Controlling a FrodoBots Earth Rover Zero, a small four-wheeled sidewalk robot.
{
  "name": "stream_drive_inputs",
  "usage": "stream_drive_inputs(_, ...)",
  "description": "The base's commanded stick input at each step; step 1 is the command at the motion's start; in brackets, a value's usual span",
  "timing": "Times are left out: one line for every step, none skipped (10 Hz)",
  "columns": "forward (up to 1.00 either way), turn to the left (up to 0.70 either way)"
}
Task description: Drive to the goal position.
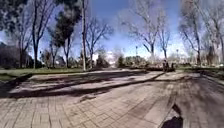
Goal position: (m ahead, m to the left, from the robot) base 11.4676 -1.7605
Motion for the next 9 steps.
stream_drive_inputs(1.0,0.0)
stream_drive_inputs(1.0,0.0)
stream_drive_inputs(1.0,0.0)
stream_drive_inputs(1.0,0.0)
stream_drive_inputs(1.0,0.0)
stream_drive_inputs(1.0,0.0)
stream_drive_inputs(1.0,0.0)
stream_drive_inputs(1.0,0.0)
stream_drive_inputs(1.0,0.0)
